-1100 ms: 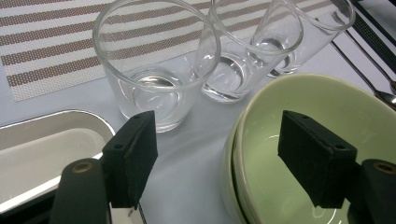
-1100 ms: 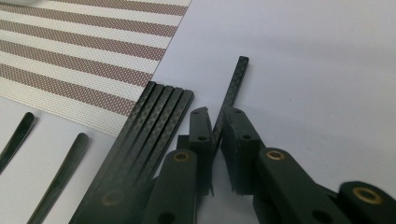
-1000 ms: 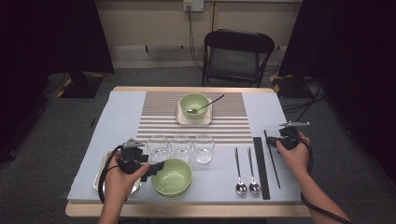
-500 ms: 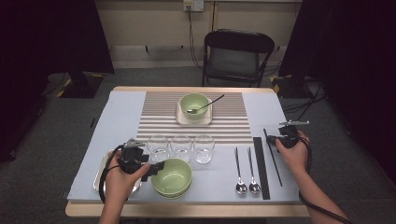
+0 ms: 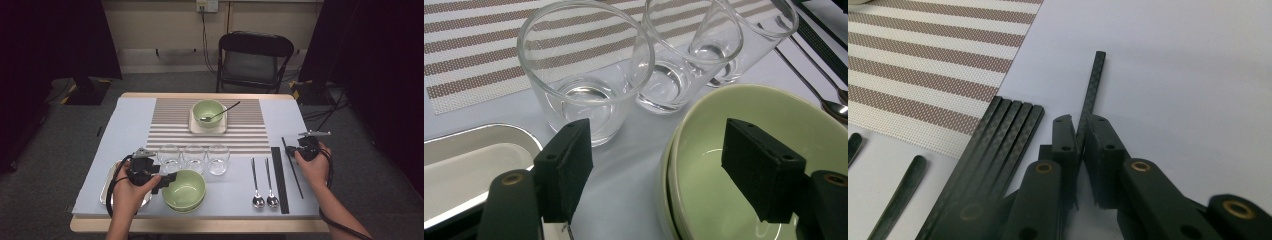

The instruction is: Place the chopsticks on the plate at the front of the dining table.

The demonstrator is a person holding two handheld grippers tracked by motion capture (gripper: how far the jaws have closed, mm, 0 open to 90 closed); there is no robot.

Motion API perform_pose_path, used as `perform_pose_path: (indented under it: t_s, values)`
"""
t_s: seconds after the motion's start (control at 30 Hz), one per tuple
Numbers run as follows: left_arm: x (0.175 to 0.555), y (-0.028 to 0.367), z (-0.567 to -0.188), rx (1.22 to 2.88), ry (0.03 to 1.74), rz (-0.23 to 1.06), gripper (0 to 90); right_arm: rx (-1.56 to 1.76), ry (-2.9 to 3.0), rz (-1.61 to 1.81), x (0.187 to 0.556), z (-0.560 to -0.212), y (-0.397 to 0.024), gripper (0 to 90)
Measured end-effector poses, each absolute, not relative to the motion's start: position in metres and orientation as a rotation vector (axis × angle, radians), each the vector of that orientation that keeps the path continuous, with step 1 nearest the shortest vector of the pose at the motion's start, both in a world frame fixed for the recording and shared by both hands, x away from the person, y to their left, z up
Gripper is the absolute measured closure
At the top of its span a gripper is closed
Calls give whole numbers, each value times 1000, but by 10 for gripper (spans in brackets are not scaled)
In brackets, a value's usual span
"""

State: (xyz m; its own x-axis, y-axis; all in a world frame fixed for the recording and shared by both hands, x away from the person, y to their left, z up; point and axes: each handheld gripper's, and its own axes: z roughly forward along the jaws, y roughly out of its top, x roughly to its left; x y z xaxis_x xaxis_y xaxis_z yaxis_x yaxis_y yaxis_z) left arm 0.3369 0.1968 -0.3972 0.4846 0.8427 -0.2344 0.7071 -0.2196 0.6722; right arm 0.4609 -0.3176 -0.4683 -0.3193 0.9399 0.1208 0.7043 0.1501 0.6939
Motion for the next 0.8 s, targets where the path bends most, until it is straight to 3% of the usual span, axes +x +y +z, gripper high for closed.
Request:
perform_pose_path:
  t_s: [0.53, 0.8]
  values:
    - [337, 195, -395, 1981, 1267, 242, 284, 1573, 2087, 940, 459, -467, -320, 771]
    - [335, 192, -396, 1985, 1267, 239, 285, 1497, 2115, 876, 458, -468, -317, 794]
